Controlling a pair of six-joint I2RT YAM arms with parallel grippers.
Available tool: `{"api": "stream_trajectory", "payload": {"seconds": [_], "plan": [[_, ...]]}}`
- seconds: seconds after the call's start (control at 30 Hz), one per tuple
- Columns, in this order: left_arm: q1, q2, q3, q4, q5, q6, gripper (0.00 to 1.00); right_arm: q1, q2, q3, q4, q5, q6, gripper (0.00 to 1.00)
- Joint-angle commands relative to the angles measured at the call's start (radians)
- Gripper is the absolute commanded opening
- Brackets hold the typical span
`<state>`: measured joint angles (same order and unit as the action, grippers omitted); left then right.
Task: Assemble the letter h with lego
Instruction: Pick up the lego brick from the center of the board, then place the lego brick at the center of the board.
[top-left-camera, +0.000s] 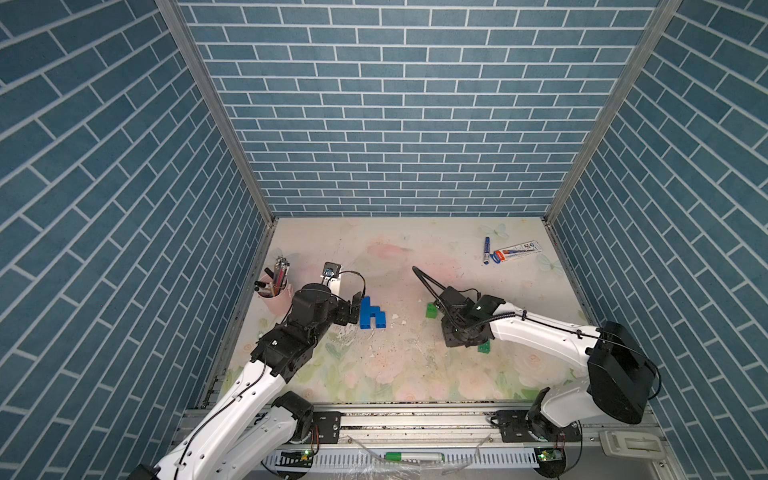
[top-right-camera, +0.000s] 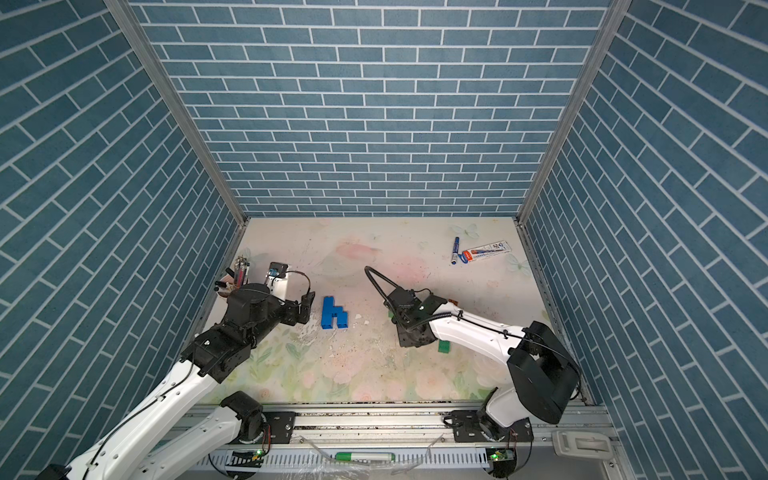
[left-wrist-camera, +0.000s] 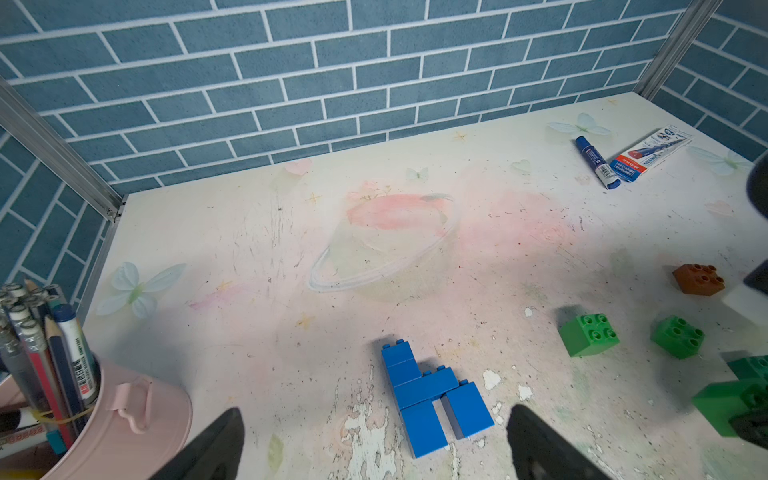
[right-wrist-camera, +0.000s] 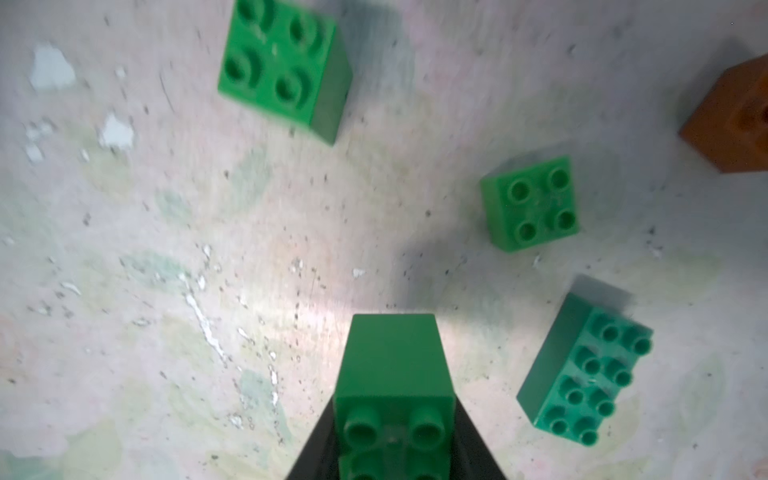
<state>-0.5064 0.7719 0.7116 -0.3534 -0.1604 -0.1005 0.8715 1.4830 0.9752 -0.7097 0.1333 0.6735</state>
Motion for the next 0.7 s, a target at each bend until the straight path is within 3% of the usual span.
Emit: {"api": "stream_trajectory", "payload": {"seconds": [0.0,0.4,0.67], "plan": [[0.001,-0.017,-0.010,-0.007,-0.008,-0.006,0.99,-0.054,0.043,0.054,-0.008,-0.009,-0.033,0.00],[0.001,-0.029,-0.011,-0.011,-0.010,-0.010,0.99,-0.152,0.232,0.203,0.014,-0.055,-0.107,0.00],[0.000,-0.035,-0.010,-0.012,-0.008,-0.012,0.99,-0.194,0.280,0.219,0.010,-0.025,-0.111,0.00]]}}
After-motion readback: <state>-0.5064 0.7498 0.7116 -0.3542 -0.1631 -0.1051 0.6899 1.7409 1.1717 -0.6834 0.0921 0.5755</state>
